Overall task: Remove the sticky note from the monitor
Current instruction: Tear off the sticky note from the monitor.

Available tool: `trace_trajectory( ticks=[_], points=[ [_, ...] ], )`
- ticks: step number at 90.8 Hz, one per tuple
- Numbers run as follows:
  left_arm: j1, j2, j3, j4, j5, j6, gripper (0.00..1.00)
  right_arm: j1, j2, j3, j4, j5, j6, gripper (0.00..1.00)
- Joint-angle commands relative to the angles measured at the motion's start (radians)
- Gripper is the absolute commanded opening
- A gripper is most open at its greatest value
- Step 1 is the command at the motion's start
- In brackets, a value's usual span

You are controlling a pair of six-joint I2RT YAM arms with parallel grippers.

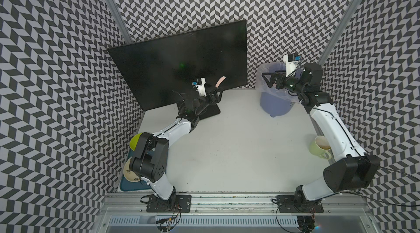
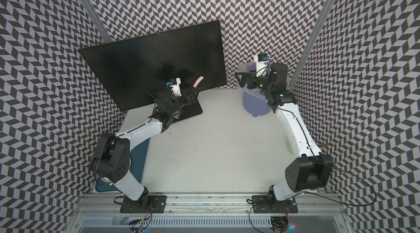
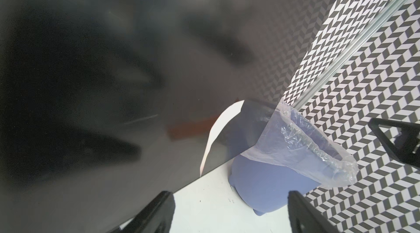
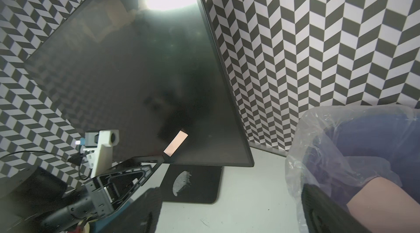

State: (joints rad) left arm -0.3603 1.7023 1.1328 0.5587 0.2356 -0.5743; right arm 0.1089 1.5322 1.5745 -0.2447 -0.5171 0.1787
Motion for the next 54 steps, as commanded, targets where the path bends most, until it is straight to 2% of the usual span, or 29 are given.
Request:
trace_trajectory(
  ticks=[1,18,36,47,54],
  points=[
    [-0.014,0.033,0.067,-0.035,-0.101,0.045,0.74,0.008,-0.038,-0.025,0.056,-0.025,0.026,0.99],
    [-0.034,0.078,0.127,-0.083,-0.176,0.072,0.62,0.012,-0.05,-0.04,0.058,-0.036,0.032,0.99],
    [-0.037,0.118,0.172,-0.12,-0.182,0.081,0.52,0.014,-0.053,-0.043,0.061,-0.045,0.035,0.99],
    [-0.036,0.126,0.185,-0.117,-0.162,0.082,0.39,0.014,-0.053,-0.046,0.062,-0.053,0.036,0.99],
    [-0.036,0.126,0.187,-0.11,-0.144,0.081,0.26,0.014,-0.055,-0.051,0.063,-0.059,0.039,0.99]
  ],
)
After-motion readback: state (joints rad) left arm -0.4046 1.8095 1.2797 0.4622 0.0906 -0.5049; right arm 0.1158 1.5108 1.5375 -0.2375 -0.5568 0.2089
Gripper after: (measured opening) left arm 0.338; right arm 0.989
